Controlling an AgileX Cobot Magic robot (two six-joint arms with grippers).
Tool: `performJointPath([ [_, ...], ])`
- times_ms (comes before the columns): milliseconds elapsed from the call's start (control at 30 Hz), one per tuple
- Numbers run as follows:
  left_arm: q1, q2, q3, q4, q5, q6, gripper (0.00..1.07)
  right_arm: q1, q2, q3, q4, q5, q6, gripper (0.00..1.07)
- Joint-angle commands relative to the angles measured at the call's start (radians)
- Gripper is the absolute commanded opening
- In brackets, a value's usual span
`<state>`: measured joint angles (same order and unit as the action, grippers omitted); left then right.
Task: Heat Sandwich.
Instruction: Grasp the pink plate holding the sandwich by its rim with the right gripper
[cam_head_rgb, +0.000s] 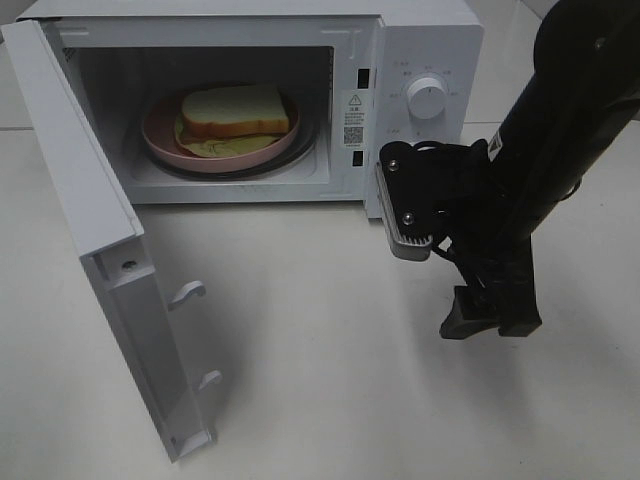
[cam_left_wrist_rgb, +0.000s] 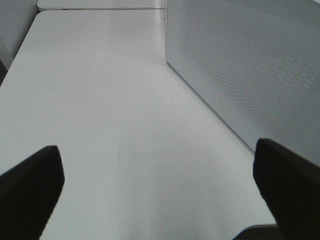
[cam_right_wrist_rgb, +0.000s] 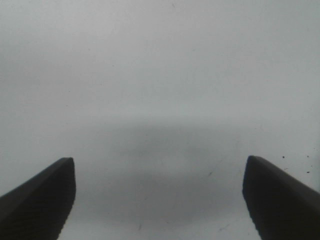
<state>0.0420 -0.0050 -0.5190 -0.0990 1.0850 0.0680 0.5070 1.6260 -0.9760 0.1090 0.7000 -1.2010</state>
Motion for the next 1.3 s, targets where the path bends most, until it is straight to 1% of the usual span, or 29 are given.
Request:
performJointPath([
  [33,0.003,-0.016,0.001,-0.002,-0.014,-0.005,0.98,-0.004,-0.007,-0.025,-0.013,-0.014,-0.001,0.87],
  [100,0.003,-0.016,0.001,-0.002,-0.014,-0.005,0.98,0.003,-0.007,-0.035,-0.015,-0.019,-0.001,0.87],
  [200,0.003,-0.016,0.001,-0.002,-0.014,-0.005,0.98,0.038,0.003,-0.088,-0.062,-0.026,-0.001,0.86],
  [233,0.003,-0.016,0.001,-0.002,-0.014,-0.005,0.98,0.038,0.003,-0.088,-0.062,-0.026,-0.001,0.86],
  [333,0.003,-0.016,0.001,-0.002,-0.014,-0.005,0.98,0.068,0.035,-0.156,-0.093,-0.028,0.000,0.85],
  [367,0.003,-0.016,0.001,-0.002,-0.014,-0.005,0.98,0.068,0.035,-0.156,-0.093,-0.028,0.000,0.85],
  [433,0.003,-0.016,0.001,-0.002,-0.014,-0.005,0.98,0.089,0.062,-0.201,-0.109,-0.033,0.006,0.85],
  [533,0.003,-0.016,0.001,-0.002,-0.014,-0.005,0.98,0.101,0.087,-0.228,-0.121,-0.037,0.009,0.84],
  [633,0.003,-0.016,0.001,-0.002,-0.014,-0.005,0.98,0.124,0.127,-0.276,-0.139,-0.076,0.019,0.83],
  [700,0.003,-0.016,0.001,-0.002,-0.014,-0.005,0.98,0.124,0.136,-0.286,-0.138,-0.085,0.022,0.83],
  [833,0.003,-0.016,0.001,-0.002,-0.014,-0.005,0.98,0.142,0.193,-0.347,-0.138,-0.118,0.025,0.82],
  [900,0.003,-0.016,0.001,-0.002,-0.014,-0.005,0.98,0.147,0.202,-0.358,-0.139,-0.128,0.025,0.82],
  [1000,0.003,-0.016,0.001,-0.002,-0.014,-0.005,0.98,0.147,0.242,-0.409,-0.136,-0.158,0.032,0.81],
  [1167,0.003,-0.016,0.001,-0.002,-0.014,-0.005,0.98,0.147,0.285,-0.448,-0.135,-0.158,0.040,0.81],
  [1300,0.003,-0.016,0.001,-0.002,-0.014,-0.005,0.98,0.147,0.365,-0.528,-0.136,-0.159,0.042,0.81],
])
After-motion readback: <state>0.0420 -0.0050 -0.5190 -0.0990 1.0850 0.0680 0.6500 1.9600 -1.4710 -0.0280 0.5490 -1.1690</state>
